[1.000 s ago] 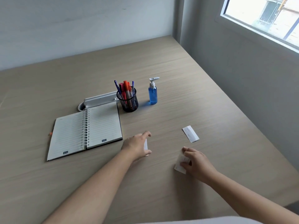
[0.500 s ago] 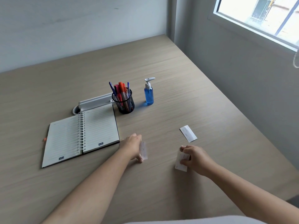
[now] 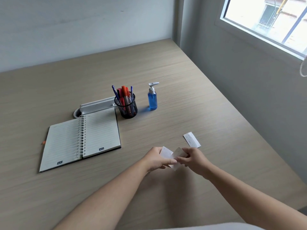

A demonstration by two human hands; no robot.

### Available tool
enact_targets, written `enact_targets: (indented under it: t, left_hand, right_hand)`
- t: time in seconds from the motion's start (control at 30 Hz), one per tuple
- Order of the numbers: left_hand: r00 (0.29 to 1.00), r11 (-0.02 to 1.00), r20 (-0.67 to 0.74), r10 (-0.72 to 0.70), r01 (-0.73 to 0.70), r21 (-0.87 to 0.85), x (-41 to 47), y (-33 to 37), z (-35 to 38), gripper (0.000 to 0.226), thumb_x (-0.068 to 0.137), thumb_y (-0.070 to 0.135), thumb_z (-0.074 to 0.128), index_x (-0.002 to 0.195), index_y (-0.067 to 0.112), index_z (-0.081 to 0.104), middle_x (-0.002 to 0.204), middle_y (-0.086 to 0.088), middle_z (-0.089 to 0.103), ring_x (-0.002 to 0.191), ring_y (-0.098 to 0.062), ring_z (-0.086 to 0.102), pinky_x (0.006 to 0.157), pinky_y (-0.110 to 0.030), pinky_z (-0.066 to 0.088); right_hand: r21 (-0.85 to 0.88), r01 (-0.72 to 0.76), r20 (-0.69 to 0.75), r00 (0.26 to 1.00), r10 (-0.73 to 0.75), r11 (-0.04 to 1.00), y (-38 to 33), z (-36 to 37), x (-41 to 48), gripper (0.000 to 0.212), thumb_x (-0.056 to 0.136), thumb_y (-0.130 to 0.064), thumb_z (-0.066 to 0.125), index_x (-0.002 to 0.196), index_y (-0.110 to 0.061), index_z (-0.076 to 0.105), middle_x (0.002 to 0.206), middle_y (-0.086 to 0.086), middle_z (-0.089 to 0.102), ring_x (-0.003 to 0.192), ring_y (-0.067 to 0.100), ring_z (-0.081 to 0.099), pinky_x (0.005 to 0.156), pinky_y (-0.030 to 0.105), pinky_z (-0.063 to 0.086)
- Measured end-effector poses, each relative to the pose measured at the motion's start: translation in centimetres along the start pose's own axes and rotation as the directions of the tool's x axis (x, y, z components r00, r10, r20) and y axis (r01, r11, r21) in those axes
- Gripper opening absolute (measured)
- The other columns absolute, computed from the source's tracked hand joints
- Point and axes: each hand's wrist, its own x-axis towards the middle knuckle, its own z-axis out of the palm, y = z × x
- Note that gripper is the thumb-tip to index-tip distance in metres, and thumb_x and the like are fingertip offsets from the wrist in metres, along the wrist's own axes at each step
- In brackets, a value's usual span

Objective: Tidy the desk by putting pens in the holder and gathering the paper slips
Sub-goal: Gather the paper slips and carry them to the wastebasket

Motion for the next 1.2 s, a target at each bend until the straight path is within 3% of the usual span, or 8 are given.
enact_targets:
  t: [0.17,0.3,0.43,0.57,0.77,0.93,1.03,1.2]
  left_hand:
    - [0.989,1.000,-0.148,0.012,-0.009,0.017,0.1,-0.1,0.0,0.020,0.073,0.000,0.074,0.080,0.014,0.062,0.076,-0.006,0.066,0.063,-0.012,0.062,0.060,-0.023,0.051]
    - [0.978,1.000,-0.209,-0.003,0.009,0.029,0.2,-0.7,-1.3,0.019,0.074,0.001,0.075,0.077,0.016,0.063,0.074,-0.004,0.068,0.066,-0.014,0.065,0.061,-0.023,0.053]
    - [0.970,0.997,-0.239,-0.053,0.064,0.037,0.0,-2.0,-1.7,0.017,0.075,0.002,0.074,0.077,0.015,0.064,0.071,-0.003,0.068,0.060,-0.012,0.065,0.058,-0.022,0.051]
    - [0.965,0.992,-0.247,-0.089,0.109,0.067,-0.4,-2.9,-1.3,0.016,0.073,0.009,0.077,0.086,0.013,0.069,0.077,-0.003,0.071,0.063,-0.011,0.065,0.061,-0.020,0.048]
    - [0.958,0.986,-0.269,-0.098,0.129,0.102,-0.8,-3.7,-0.8,0.025,0.074,0.015,0.077,0.097,0.011,0.070,0.092,-0.005,0.073,0.080,-0.017,0.066,0.073,-0.024,0.048]
    - [0.962,0.978,-0.257,-0.095,0.138,0.156,-1.4,-4.5,-0.8,0.021,0.074,0.017,0.077,0.093,0.017,0.069,0.092,-0.002,0.073,0.080,-0.014,0.067,0.070,-0.022,0.048]
    - [0.970,0.974,-0.224,-0.089,0.132,0.184,-1.3,-4.2,-0.9,0.023,0.075,0.016,0.076,0.096,0.016,0.068,0.089,0.000,0.072,0.080,-0.014,0.066,0.071,-0.023,0.048]
    - [0.996,0.981,-0.085,-0.016,0.032,0.190,-1.2,-2.2,0.6,0.018,0.081,0.000,0.069,0.099,-0.002,0.065,0.070,-0.003,0.065,0.048,-0.003,0.063,0.044,-0.011,0.044]
  right_hand:
    - [-0.054,0.094,-0.002,0.996,-0.094,0.994,-0.8,-0.4,1.6,0.016,0.077,-0.023,0.074,0.079,-0.013,0.061,0.065,-0.006,0.057,0.058,0.008,0.049,0.057,0.024,0.041]
    - [-0.456,0.197,-0.090,0.960,-0.265,0.868,-1.4,-4.7,4.5,0.044,0.083,-0.031,0.065,0.123,-0.022,0.050,0.121,0.008,0.055,0.108,0.024,0.056,0.093,0.035,0.046]
    - [-0.836,0.111,0.164,0.985,0.051,0.537,-0.7,-7.7,6.7,0.096,0.068,-0.025,0.079,0.145,-0.032,0.022,0.151,0.012,0.023,0.132,0.038,0.032,0.110,0.042,0.033]
    - [-0.879,0.124,0.153,0.988,0.026,0.460,-1.1,-7.4,7.4,0.089,0.063,-0.022,0.083,0.137,-0.030,0.034,0.141,0.010,0.034,0.122,0.035,0.039,0.103,0.044,0.043]
    - [-0.850,0.035,0.065,0.997,0.040,0.525,-1.9,-6.8,7.1,0.081,0.054,-0.020,0.089,0.120,-0.011,0.045,0.127,0.013,0.042,0.114,0.035,0.045,0.084,0.043,0.052]
    - [-0.621,-0.004,-0.180,0.974,-0.138,0.784,0.5,-6.1,3.4,0.015,0.073,-0.011,0.070,0.080,-0.009,0.057,0.100,0.019,0.061,0.094,0.031,0.059,0.068,0.032,0.042]
    - [-0.394,-0.042,-0.360,0.926,-0.112,0.918,2.4,-4.7,0.0,0.028,0.077,-0.009,0.066,0.061,-0.017,0.045,0.072,0.015,0.056,0.071,0.020,0.053,0.059,0.030,0.035]
    - [-0.033,-0.111,-0.418,0.904,0.087,0.993,3.6,-3.5,-4.9,0.007,0.080,-0.014,0.067,0.077,-0.007,0.067,0.072,0.008,0.064,0.071,0.020,0.057,0.065,0.033,0.044]
